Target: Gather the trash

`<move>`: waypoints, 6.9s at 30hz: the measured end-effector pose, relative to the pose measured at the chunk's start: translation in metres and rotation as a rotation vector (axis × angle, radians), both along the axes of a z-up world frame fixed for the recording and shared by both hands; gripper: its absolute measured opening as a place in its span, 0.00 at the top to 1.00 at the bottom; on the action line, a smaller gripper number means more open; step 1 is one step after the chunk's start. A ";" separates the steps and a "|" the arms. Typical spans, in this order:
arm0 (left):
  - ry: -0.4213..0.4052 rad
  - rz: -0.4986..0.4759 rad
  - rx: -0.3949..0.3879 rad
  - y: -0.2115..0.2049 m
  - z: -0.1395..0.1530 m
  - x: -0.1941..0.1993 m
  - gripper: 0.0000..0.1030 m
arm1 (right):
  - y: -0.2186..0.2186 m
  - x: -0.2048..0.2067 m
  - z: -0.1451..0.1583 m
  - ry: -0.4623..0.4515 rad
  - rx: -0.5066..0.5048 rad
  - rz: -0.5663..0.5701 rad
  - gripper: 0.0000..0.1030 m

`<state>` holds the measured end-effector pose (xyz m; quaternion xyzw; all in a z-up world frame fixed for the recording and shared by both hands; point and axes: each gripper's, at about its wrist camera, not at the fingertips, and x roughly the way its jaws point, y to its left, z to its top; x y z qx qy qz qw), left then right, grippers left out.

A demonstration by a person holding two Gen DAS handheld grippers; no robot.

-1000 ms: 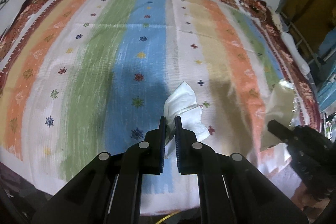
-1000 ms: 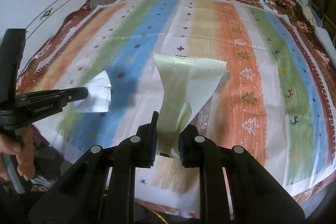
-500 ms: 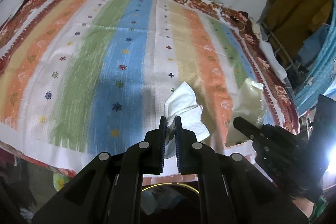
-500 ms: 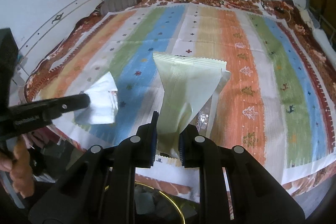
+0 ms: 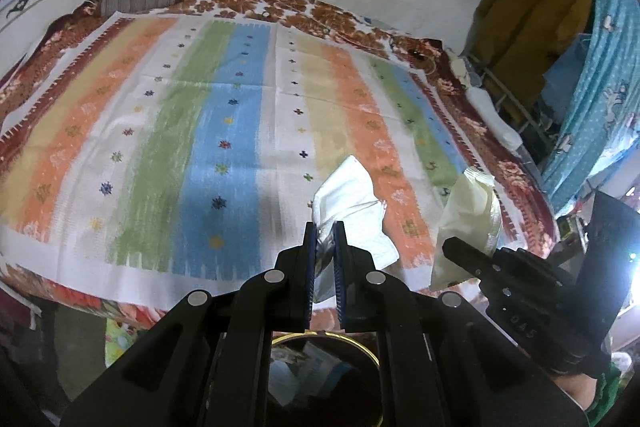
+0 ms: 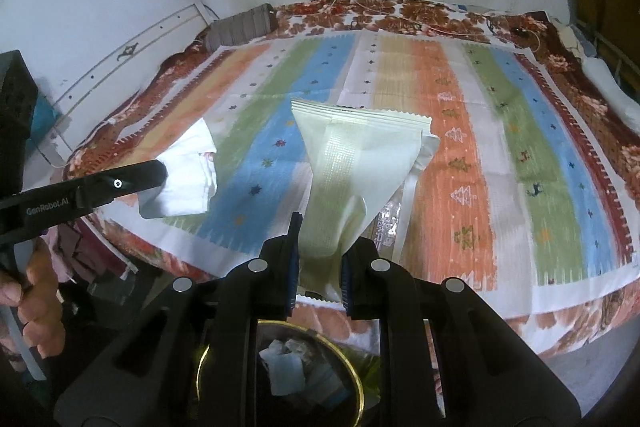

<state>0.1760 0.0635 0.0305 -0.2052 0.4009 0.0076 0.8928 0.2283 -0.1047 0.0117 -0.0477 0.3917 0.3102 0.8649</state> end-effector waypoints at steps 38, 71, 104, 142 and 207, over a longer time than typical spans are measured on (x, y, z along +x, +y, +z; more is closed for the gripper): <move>0.099 -0.114 0.118 -0.073 -0.063 -0.114 0.92 | -0.022 -0.124 -0.077 0.096 -0.140 0.101 0.84; 0.465 0.094 -0.040 -0.038 -0.163 -0.069 0.77 | -0.012 -0.080 -0.186 0.505 -0.263 -0.025 0.66; 0.267 0.029 0.039 -0.038 -0.096 -0.090 0.31 | -0.030 -0.083 -0.128 0.304 -0.168 -0.047 0.35; -0.016 -0.087 0.199 -0.068 -0.065 -0.197 0.06 | -0.088 -0.190 -0.053 -0.021 0.053 0.061 0.09; -0.009 -0.083 0.163 -0.073 -0.072 -0.196 0.06 | -0.084 -0.191 -0.057 -0.011 0.070 0.075 0.09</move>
